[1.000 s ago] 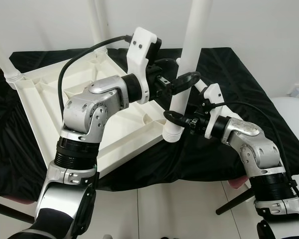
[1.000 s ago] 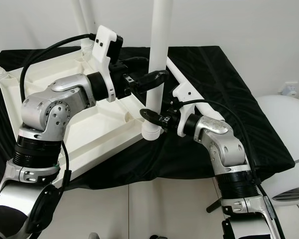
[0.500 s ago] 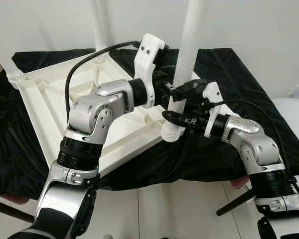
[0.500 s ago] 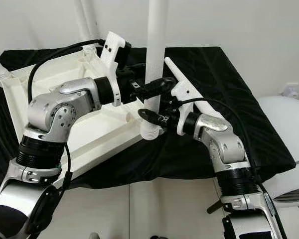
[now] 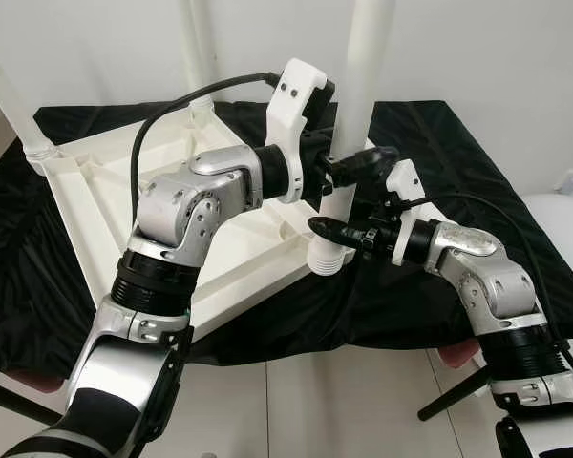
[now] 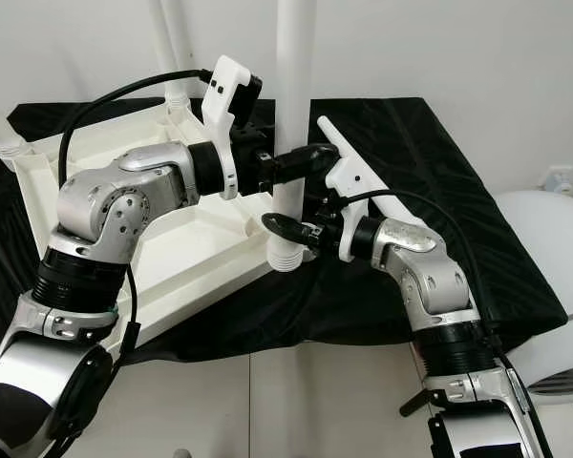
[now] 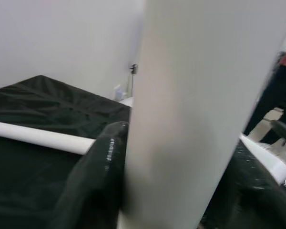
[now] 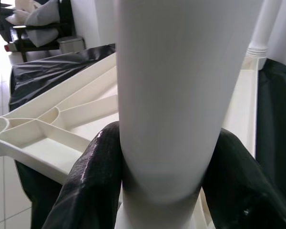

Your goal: Building children table

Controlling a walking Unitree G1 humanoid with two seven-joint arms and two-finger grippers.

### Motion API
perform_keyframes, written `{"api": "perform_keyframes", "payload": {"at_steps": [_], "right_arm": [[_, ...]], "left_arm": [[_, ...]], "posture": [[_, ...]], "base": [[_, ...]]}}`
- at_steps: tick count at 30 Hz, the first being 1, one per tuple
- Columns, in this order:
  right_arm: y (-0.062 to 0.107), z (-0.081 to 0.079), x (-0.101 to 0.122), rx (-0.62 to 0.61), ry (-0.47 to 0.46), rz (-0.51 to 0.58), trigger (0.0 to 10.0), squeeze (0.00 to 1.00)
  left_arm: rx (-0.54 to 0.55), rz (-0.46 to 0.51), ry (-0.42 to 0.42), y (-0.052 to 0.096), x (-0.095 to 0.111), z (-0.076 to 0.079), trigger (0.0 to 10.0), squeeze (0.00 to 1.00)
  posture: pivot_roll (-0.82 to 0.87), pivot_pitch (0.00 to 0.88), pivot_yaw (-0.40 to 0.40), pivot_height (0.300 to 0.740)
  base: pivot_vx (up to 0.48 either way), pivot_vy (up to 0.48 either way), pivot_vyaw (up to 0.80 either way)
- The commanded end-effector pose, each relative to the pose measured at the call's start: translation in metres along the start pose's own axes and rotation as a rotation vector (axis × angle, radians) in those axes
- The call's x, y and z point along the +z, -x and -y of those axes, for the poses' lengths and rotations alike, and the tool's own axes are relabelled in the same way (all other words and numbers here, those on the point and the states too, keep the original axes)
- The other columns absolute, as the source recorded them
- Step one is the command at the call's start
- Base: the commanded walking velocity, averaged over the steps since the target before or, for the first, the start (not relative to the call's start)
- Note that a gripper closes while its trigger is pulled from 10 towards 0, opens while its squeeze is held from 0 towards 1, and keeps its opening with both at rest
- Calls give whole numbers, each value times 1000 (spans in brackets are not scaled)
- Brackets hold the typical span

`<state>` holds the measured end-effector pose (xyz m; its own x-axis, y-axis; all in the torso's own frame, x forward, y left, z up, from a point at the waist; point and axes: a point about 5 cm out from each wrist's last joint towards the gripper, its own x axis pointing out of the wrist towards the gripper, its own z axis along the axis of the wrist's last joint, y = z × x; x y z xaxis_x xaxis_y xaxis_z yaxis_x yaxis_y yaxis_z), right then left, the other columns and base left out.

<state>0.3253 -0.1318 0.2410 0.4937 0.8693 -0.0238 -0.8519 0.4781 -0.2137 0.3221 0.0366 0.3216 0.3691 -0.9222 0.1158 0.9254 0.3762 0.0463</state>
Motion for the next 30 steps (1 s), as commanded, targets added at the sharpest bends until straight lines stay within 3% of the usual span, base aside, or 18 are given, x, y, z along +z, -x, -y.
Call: {"api": "perform_keyframes", "payload": {"at_steps": [1,13,14,15,22,23,24,26,30], "right_arm": [[0,-1,2,9,14,7,10000,0],[2,2,2,-13,-5,21,10000,0],[2,3,1,-20,-10,25,10000,678],[2,3,1,-28,-17,29,10000,1000],[0,6,1,-82,-29,55,10000,1000],[-2,5,2,-98,-34,65,10000,894],[-2,5,2,-98,-34,65,10000,894],[-8,1,4,-128,-48,96,10000,0],[-11,-1,5,-144,-52,110,10000,0]], "left_arm": [[-141,7,-12,-3,4,10,0,0],[-109,-3,-33,-1,6,4,0,0],[-103,-5,-35,-1,6,3,10000,0],[-95,-4,-35,-2,6,2,10000,0],[-44,19,-52,-2,12,-2,10000,0],[-19,28,-58,-2,14,-5,10000,0],[-19,28,-58,-2,14,-5,10000,0],[33,48,-78,-1,20,-10,10000,0],[57,56,-88,0,22,-12,10000,0]], "posture": [[-73,57,25,740],[-71,73,23,740],[-71,73,23,740],[-70,75,21,740],[-70,76,20,740],[-67,75,16,740],[-67,75,16,740],[-66,77,15,740],[-65,77,15,740]], "base": [[0,0,0],[0,0,0],[0,0,0],[0,0,0],[0,0,0],[0,0,0],[0,0,0],[0,0,0],[0,0,0]]}}
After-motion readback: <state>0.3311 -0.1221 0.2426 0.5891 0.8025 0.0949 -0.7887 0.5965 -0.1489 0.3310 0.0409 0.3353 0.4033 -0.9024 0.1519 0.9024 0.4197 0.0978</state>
